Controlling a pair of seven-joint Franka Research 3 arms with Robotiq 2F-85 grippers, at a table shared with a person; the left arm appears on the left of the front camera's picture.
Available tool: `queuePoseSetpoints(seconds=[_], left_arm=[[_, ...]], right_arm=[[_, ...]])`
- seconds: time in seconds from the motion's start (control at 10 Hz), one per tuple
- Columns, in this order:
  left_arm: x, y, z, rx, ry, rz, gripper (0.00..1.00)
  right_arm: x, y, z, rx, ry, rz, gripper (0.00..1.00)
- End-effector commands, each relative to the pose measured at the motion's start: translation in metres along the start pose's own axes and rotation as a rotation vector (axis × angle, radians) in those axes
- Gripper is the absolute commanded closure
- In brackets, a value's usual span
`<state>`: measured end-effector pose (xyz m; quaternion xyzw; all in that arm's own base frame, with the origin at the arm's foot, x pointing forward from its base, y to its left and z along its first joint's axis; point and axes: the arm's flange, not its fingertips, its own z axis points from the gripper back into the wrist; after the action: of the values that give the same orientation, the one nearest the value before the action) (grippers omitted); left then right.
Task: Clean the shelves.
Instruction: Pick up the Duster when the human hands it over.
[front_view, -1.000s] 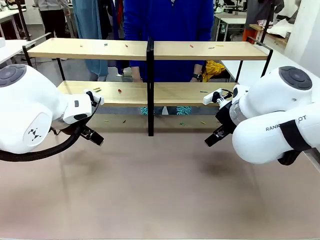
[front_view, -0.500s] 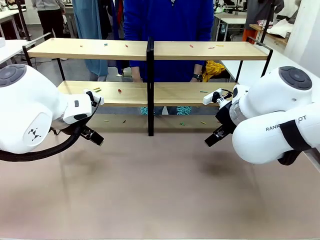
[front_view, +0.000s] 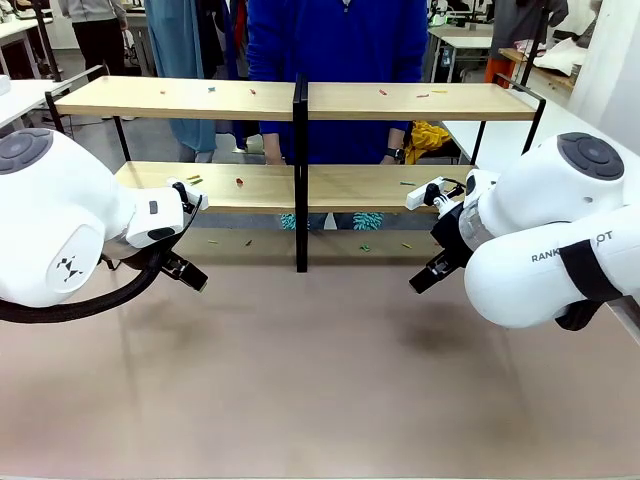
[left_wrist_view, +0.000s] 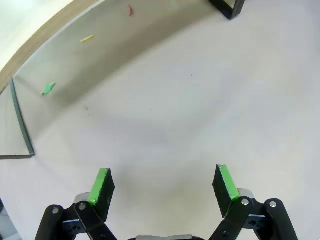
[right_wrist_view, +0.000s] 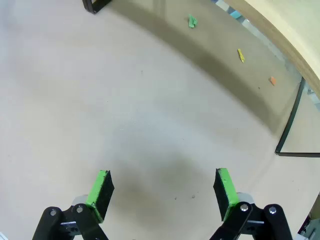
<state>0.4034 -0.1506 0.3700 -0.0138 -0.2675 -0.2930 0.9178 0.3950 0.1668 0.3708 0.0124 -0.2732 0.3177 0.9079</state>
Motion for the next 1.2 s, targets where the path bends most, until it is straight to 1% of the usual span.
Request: queuePoseSetpoints(seconds=[0.0,0.3,0.4,0.5,0.6,0.7,0.8,0.9,1.0,1.1], left_arm=[[0.0,0.0,0.0,0.0,0.0,-0.001,0.0],[0.0,0.0,0.0,0.0,0.0,0.0,0.0],[0.004,-0.014,0.003,-0.091,-0.046,-0.057,0.0],[0.008,-0.02,0.012,-0.255,-0.019,-0.094,0.0],[0.005,-0.02,0.033,-0.366,-0.009,-0.125,0.0],[-0.001,-0.014,0.068,-0.46,-0.028,-0.136,0.0],[-0.007,-0.002,0.099,-0.499,-0.058,-0.142,0.0],[-0.02,0.008,0.128,-0.537,-0.123,-0.156,0.0],[-0.028,0.018,0.153,-0.512,-0.172,-0.156,0.0],[-0.032,0.02,0.185,-0.42,-0.25,-0.167,0.0]], right_arm=[[0.0,0.0,0.0,0.0,0.0,-0.001,0.0],[0.0,0.0,0.0,0.0,0.0,0.0,0.0],[0.008,0.019,-0.006,0.186,-0.074,0.087,0.0],[0.014,0.029,-0.01,0.282,-0.028,0.098,0.0],[0.016,0.024,0.003,0.337,-0.022,0.082,0.0],[0.017,0.01,0.032,0.415,-0.018,0.034,0.0],[0.018,-0.005,0.063,0.497,-0.036,-0.022,0.0],[0.016,-0.02,0.095,0.544,-0.058,-0.083,0.0],[0.016,-0.031,0.124,0.492,-0.086,-0.168,0.0],[0.018,-0.033,0.157,0.418,-0.168,-0.163,0.0]])
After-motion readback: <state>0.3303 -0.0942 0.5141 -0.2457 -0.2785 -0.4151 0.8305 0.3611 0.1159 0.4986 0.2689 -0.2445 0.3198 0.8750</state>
